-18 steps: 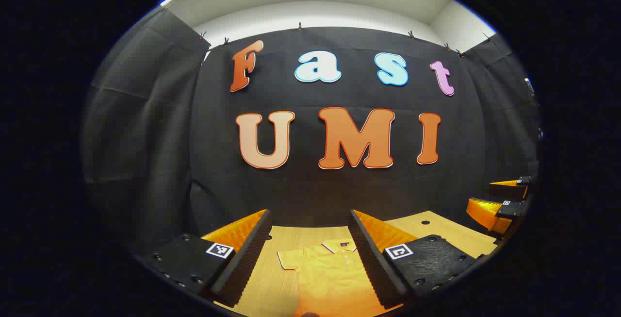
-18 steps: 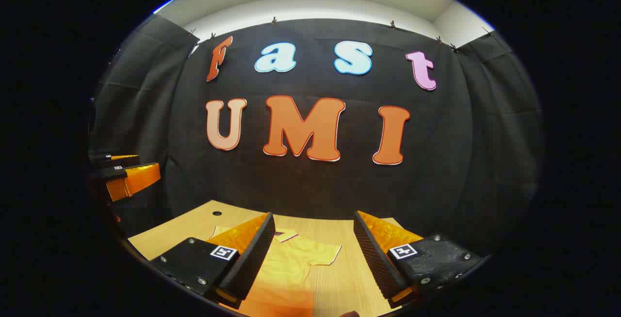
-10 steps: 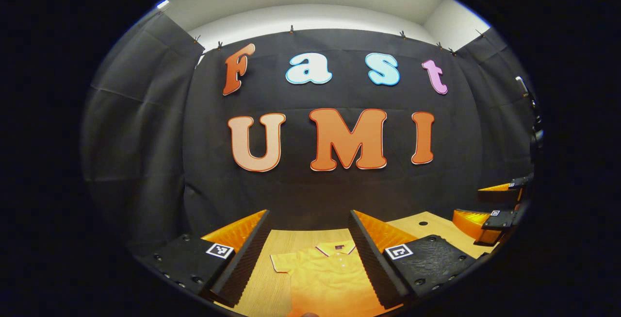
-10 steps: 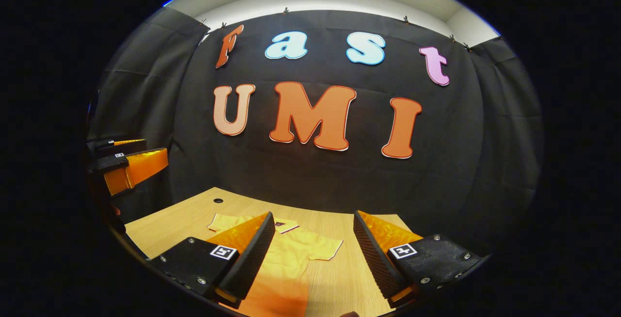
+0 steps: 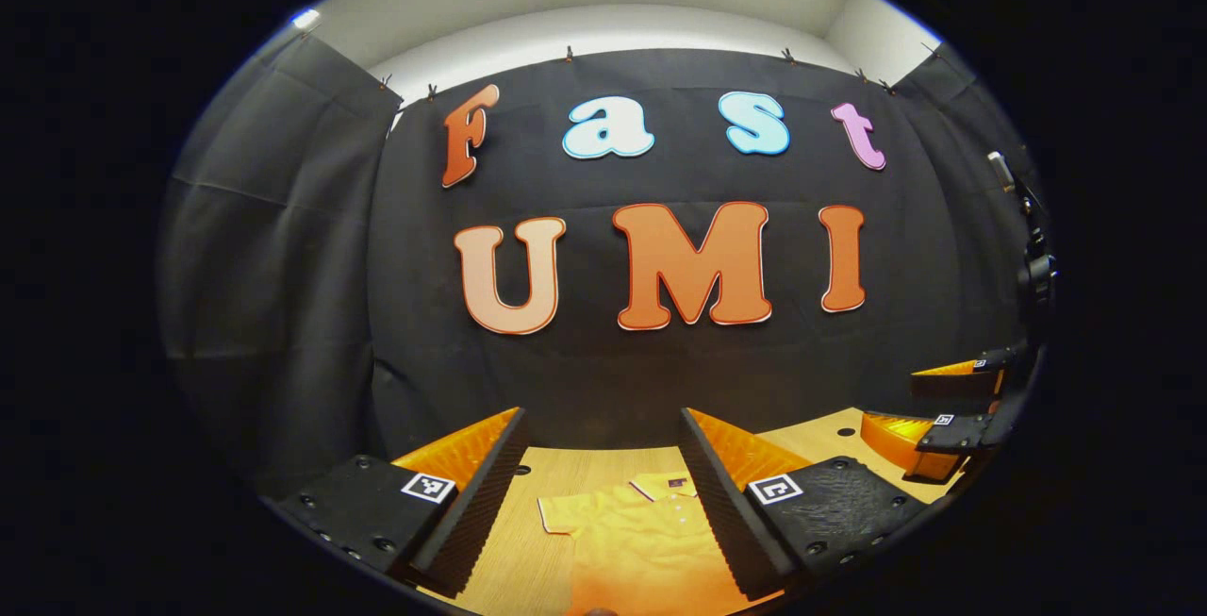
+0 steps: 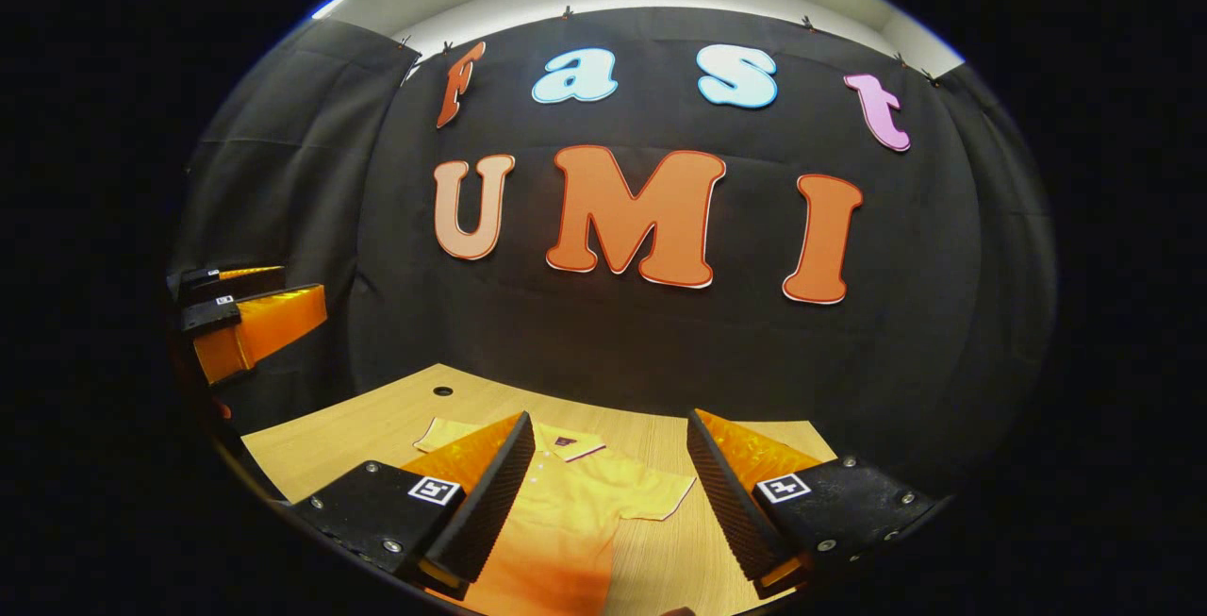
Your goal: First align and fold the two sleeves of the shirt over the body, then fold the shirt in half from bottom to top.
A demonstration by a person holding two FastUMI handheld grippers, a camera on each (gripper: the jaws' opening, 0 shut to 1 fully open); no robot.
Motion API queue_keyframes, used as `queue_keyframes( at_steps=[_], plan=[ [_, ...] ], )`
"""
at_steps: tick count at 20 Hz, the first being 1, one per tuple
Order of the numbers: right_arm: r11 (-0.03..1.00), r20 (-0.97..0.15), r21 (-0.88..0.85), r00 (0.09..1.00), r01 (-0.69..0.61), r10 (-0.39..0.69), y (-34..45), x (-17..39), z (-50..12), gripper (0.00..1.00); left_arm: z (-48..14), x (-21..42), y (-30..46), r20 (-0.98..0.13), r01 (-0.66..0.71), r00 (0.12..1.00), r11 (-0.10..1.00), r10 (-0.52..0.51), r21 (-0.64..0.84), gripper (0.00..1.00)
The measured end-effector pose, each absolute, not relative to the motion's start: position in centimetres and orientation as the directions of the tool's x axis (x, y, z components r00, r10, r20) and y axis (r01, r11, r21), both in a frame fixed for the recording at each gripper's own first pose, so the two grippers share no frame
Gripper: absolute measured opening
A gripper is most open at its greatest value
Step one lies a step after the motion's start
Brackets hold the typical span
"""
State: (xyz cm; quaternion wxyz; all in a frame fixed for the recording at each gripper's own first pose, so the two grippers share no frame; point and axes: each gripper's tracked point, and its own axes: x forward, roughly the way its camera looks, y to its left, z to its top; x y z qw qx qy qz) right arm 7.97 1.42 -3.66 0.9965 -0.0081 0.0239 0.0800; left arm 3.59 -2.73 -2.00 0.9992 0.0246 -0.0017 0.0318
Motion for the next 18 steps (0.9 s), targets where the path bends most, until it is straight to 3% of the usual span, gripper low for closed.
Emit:
queue_keyframes(
  at_steps=[10, 18],
  plan=[
    [0.994, -0.256, -0.024, 0.962, -0.105, 0.095, -3.1, 15.9, -11.2, 0.98, -3.9, 4.2, -1.9, -0.025, -0.112, 0.993, 0.993, 0.113, 0.032, 0.97],
    [0.991, -0.522, 0.035, 0.843, -0.130, 0.128, -3.8, 21.7, -19.5, 0.96, -5.5, 4.4, 0.3, -0.084, -0.221, 0.971, 0.975, 0.222, 0.026, 0.97]
  ],
)
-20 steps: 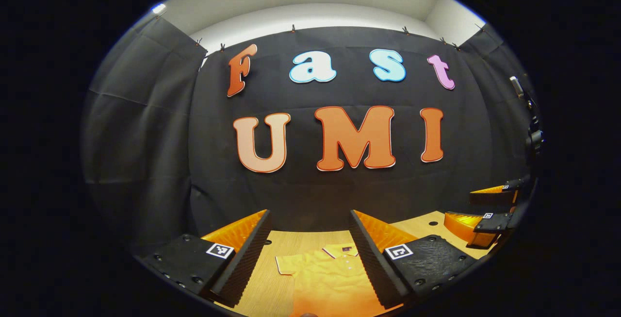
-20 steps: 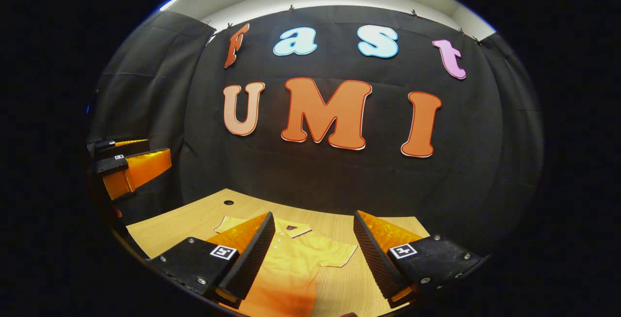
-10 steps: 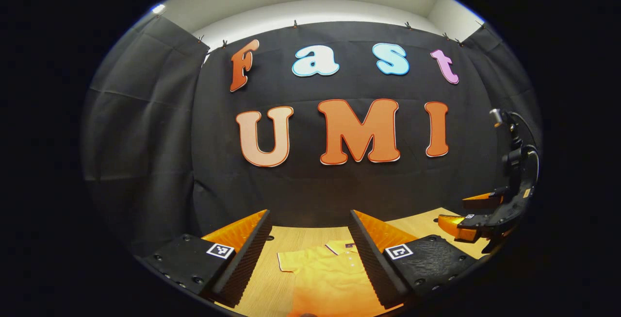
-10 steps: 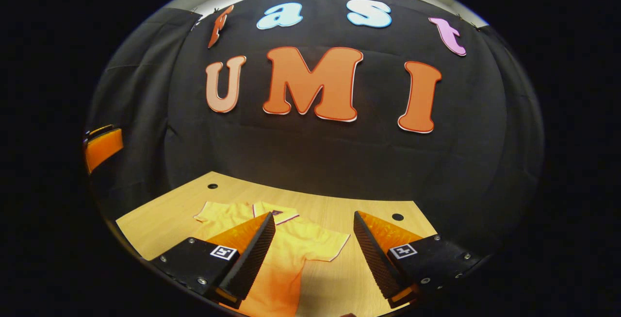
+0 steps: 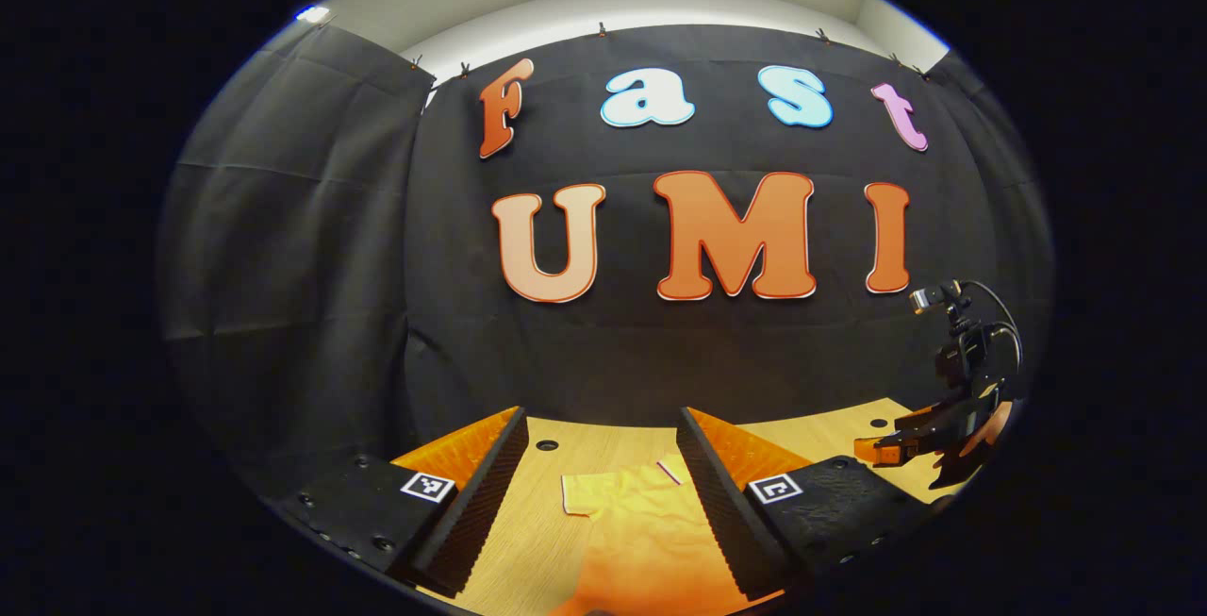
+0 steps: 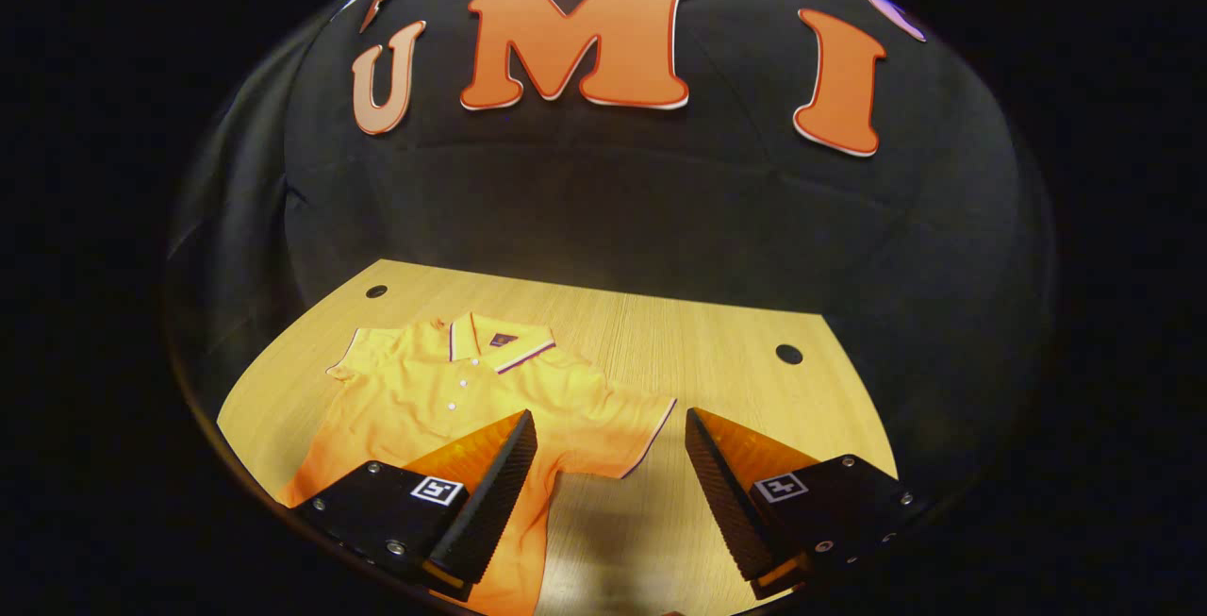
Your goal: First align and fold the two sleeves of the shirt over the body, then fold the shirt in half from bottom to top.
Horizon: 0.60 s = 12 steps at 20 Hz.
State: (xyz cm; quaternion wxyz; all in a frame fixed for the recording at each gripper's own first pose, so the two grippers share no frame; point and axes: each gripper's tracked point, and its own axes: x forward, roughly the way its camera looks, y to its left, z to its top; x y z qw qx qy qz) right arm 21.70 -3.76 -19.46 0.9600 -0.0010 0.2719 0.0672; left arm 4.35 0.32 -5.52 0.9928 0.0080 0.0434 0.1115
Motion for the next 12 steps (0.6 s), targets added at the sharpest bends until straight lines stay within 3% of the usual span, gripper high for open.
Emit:
queue_keyframes(
  at_steps=[12],
  plan=[
    [0.989, -0.817, 0.112, 0.558, -0.098, 0.148, -5.2, 27.7, -29.9, 0.89, -7.9, 2.4, 1.7, -0.161, -0.377, 0.908, 0.922, 0.386, 0.084, 0.97]
  ],
)
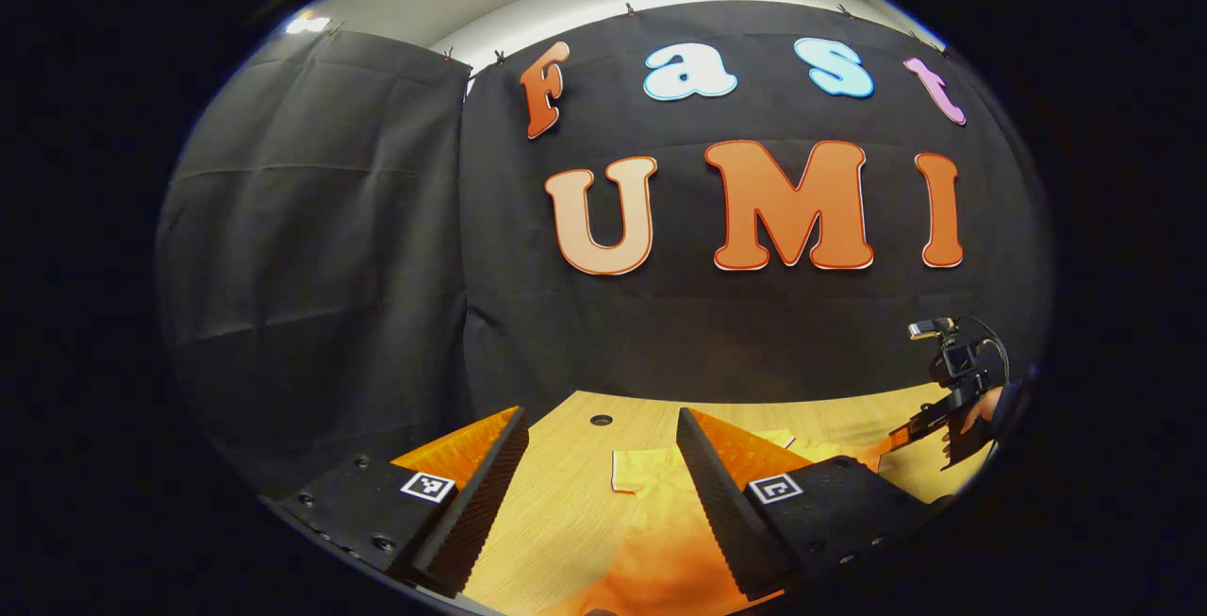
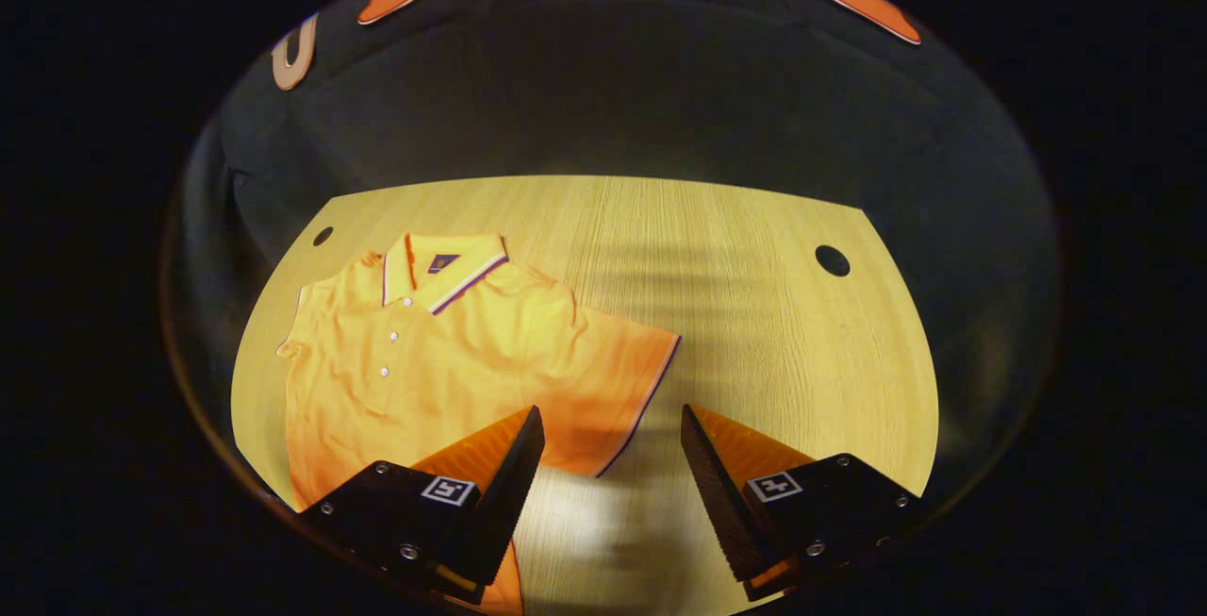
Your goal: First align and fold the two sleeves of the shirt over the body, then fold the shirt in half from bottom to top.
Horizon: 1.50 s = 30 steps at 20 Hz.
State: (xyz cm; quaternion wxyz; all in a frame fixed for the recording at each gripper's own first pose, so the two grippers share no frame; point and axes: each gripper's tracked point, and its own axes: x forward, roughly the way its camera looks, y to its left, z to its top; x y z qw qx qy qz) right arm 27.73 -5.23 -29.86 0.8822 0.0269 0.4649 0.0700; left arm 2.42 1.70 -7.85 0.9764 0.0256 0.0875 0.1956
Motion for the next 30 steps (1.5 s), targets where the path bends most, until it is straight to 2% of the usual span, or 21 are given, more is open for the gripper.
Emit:
queue_keyframes(
  at_steps=[5, 7, 12, 13, 14, 16, 18, 20, 25, 30],
  plan=[
    [0.983, -0.887, 0.166, 0.425, -0.077, 0.183, -5.2, 29.4, -33.0, 0.89, -8.1, 1.4, 1.2, -0.182, -0.400, 0.891, 0.909, 0.415, 0.115, 0.96],
    [0.984, -0.911, 0.161, 0.373, -0.073, 0.176, -4.7, 29.8, -34.8, 0.80, -8.2, 1.3, 1.1, -0.188, -0.410, 0.885, 0.905, 0.426, 0.116, 0.96],
    [0.984, -0.950, 0.172, 0.256, -0.056, 0.180, -4.2, 29.7, -37.3, 0.71, -8.7, 1.1, 0.6, -0.206, -0.418, 0.877, 0.900, 0.435, 0.122, 0.97],
    [0.987, -0.966, 0.138, 0.211, -0.082, 0.152, -4.0, 28.8, -38.3, 0.62, -8.7, 1.2, 0.6, -0.211, -0.419, 0.875, 0.900, 0.436, 0.120, 0.96],
    [0.987, -0.961, 0.100, 0.245, -0.124, 0.128, -4.4, 29.8, -38.2, 0.57, -8.9, 1.2, 0.5, -0.215, -0.421, 0.873, 0.900, 0.437, 0.117, 0.96],
    [0.982, -0.962, 0.097, 0.238, -0.160, 0.134, -3.7, 29.6, -37.7, 0.32, -9.1, 1.1, 0.3, -0.221, -0.424, 0.871, 0.899, 0.438, 0.111, 0.97],
    [0.982, -0.957, 0.122, 0.244, -0.143, 0.154, -3.5, 30.0, -37.5, 0.14, -9.0, 0.9, 0.4, -0.220, -0.428, 0.869, 0.897, 0.443, 0.112, 0.97],
    [0.974, -0.946, 0.189, 0.243, -0.126, 0.215, -2.8, 30.0, -36.7, 0.06, -8.8, 1.0, 0.2, -0.219, -0.429, 0.869, 0.896, 0.444, 0.114, 0.96],
    [0.954, -0.903, 0.241, 0.319, -0.176, 0.287, -1.1, 31.5, -32.4, 0.06, -9.3, 0.5, -0.2, -0.233, -0.430, 0.865, 0.896, 0.444, 0.113, 0.97],
    [0.918, -0.862, 0.315, 0.333, -0.240, 0.383, 2.6, 32.1, -29.0, 0.06, -9.7, 0.7, 0.0, -0.242, -0.434, 0.860, 0.894, 0.449, 0.112, 0.97]
  ],
)
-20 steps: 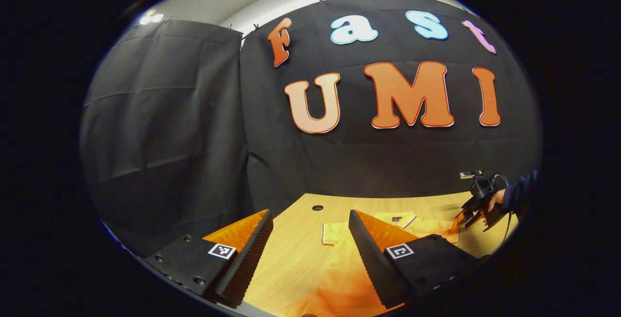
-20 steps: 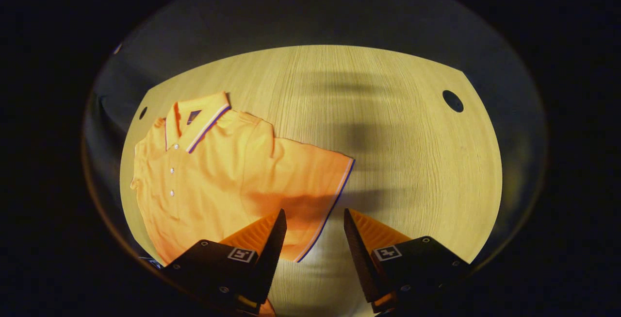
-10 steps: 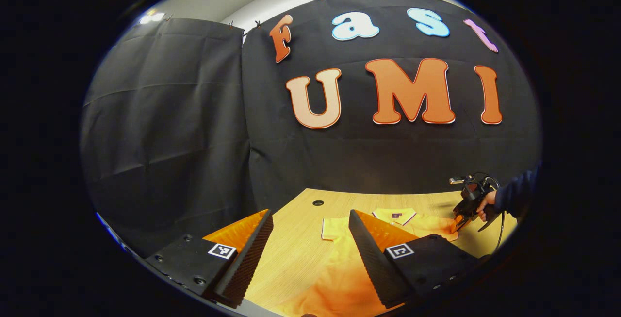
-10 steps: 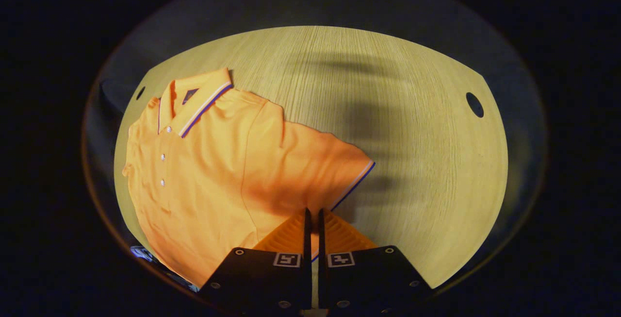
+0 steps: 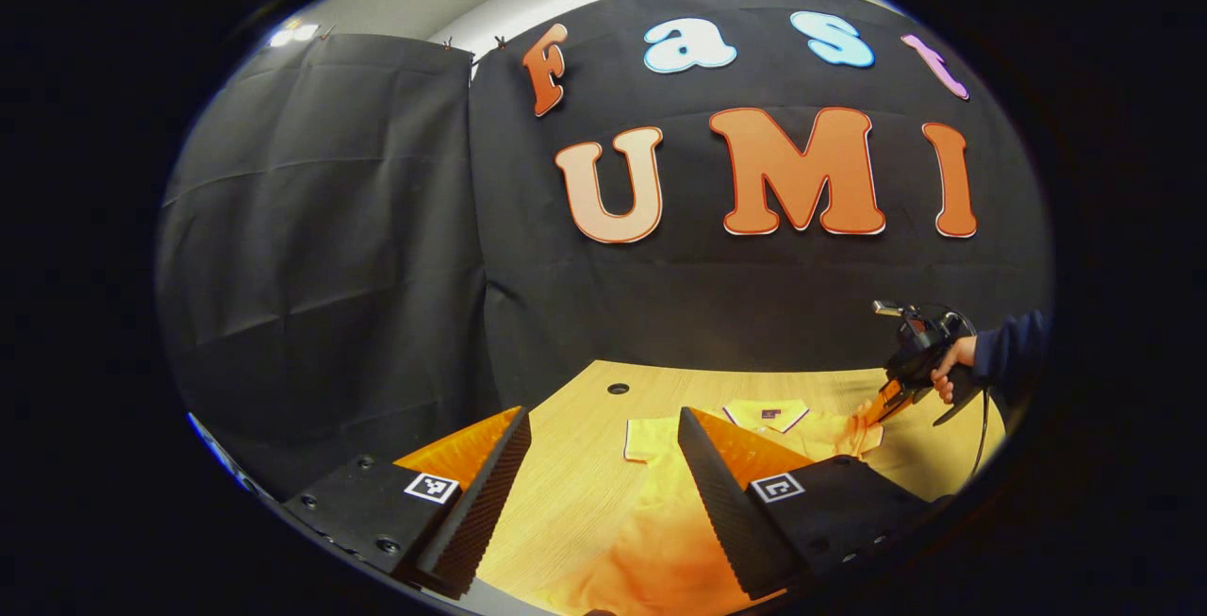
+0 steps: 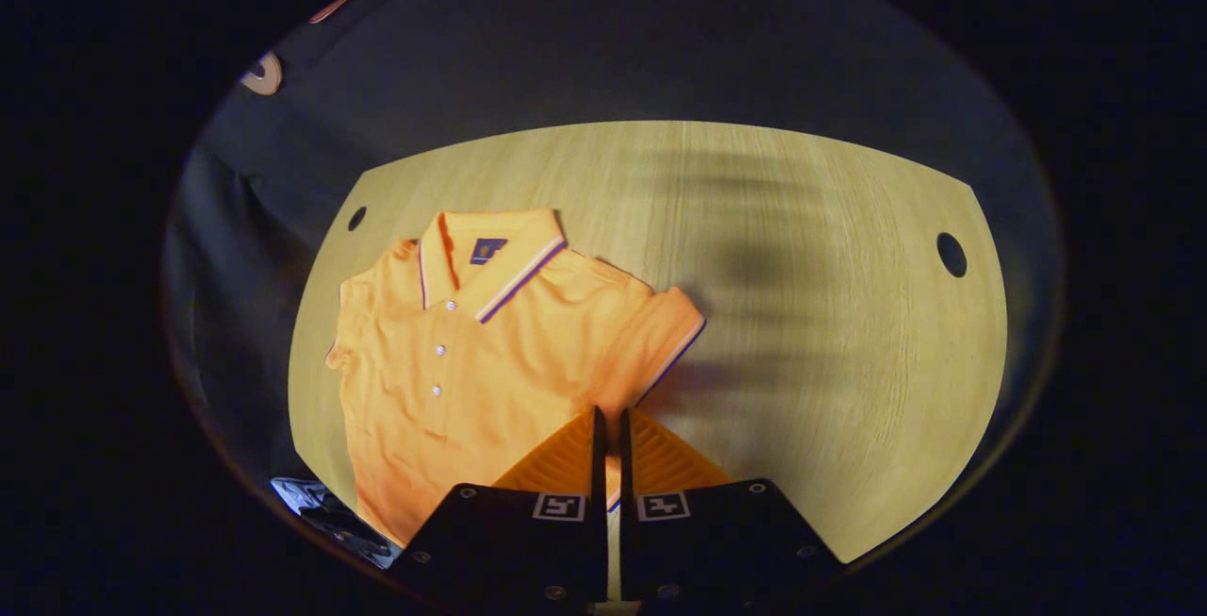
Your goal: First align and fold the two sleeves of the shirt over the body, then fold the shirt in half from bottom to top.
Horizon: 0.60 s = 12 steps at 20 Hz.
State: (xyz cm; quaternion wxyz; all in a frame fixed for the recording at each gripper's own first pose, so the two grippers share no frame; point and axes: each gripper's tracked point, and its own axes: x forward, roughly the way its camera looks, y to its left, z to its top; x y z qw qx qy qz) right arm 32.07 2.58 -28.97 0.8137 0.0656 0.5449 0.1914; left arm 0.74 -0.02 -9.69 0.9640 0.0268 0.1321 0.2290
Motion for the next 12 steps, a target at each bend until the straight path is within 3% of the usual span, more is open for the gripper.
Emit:
queue_keyframes(
  at_steps=[6, 7, 12],
  plan=[
    [0.879, -0.828, 0.357, 0.327, -0.316, 0.455, 7.5, 32.0, -26.8, 0.06, -10.8, 2.8, 1.4, -0.278, -0.426, 0.858, 0.901, 0.431, 0.080, 0.97],
    [0.873, -0.820, 0.370, 0.330, -0.319, 0.468, 8.3, 31.8, -26.4, 0.14, -11.2, 3.3, 1.7, -0.292, -0.420, 0.858, 0.905, 0.422, 0.072, 0.96],
    [0.886, -0.816, 0.353, 0.365, -0.301, 0.449, 8.1, 31.2, -25.3, 0.34, -14.4, 6.8, 3.4, -0.385, -0.371, 0.858, 0.929, 0.340, -0.005, 0.97]
  ],
)
